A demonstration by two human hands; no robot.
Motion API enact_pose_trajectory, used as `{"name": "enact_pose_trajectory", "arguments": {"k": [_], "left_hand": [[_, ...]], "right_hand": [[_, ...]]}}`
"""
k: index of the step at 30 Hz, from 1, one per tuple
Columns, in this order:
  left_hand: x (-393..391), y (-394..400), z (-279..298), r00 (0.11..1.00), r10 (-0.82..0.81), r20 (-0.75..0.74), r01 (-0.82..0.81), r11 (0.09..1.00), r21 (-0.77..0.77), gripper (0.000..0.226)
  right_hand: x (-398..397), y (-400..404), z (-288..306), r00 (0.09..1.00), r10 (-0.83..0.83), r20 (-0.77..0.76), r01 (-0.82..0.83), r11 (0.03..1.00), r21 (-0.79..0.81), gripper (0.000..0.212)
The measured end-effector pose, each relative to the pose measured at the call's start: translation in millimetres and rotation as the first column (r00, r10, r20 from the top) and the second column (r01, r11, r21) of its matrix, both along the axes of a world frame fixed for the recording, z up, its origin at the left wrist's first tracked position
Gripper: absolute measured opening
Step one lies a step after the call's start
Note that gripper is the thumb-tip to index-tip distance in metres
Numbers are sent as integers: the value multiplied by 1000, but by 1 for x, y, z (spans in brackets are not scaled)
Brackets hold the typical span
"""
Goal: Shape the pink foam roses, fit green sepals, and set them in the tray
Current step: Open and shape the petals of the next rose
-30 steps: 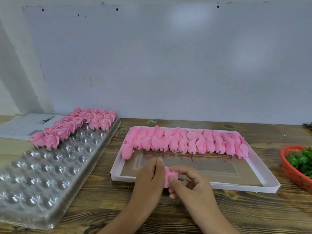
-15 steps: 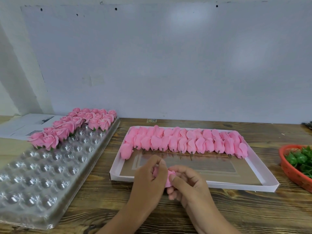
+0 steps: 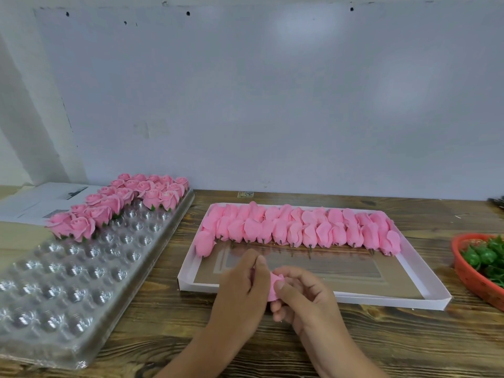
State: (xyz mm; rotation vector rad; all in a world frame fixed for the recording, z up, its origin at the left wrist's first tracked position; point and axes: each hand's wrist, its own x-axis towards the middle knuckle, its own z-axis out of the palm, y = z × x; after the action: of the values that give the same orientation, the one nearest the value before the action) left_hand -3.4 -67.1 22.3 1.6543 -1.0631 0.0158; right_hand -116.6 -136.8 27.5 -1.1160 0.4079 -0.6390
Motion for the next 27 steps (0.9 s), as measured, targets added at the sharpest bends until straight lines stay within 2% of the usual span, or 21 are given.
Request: {"name": "enact_pose_trajectory", "arguments": {"k": [7, 14, 19, 21, 23, 25, 27], "left_hand": [[0, 0, -2, 977, -80, -198, 94, 994, 61, 35], [1, -1, -1, 990, -35, -134, 40, 998, 39, 25], [-2, -2, 0, 993, 0, -121, 0, 1000, 4, 34], [0, -2, -1, 992, 6, -126, -6, 1000, 1, 42], [1, -2, -1, 992, 17, -124, -17, 1000, 2, 40], [2, -2, 0, 988, 25, -149, -25, 1000, 3, 36], [4, -1, 0, 981, 29, -193, -26, 999, 22, 34]], "right_hand": [[0, 0, -1, 999, -26, -27, 25, 998, -55, 23], [-1, 1, 1, 999, -26, -43, 23, 998, -58, 21], [-1, 1, -1, 997, -23, -70, 20, 999, -49, 21], [-2, 0, 0, 993, -29, -111, 18, 995, -101, 21], [-3, -2, 3, 985, -45, -166, 11, 981, -196, 22], [-8, -11, 9, 965, -141, -220, 40, 912, -409, 24], [-19, -28, 24, 939, -277, -202, 113, 806, -581, 20]]}}
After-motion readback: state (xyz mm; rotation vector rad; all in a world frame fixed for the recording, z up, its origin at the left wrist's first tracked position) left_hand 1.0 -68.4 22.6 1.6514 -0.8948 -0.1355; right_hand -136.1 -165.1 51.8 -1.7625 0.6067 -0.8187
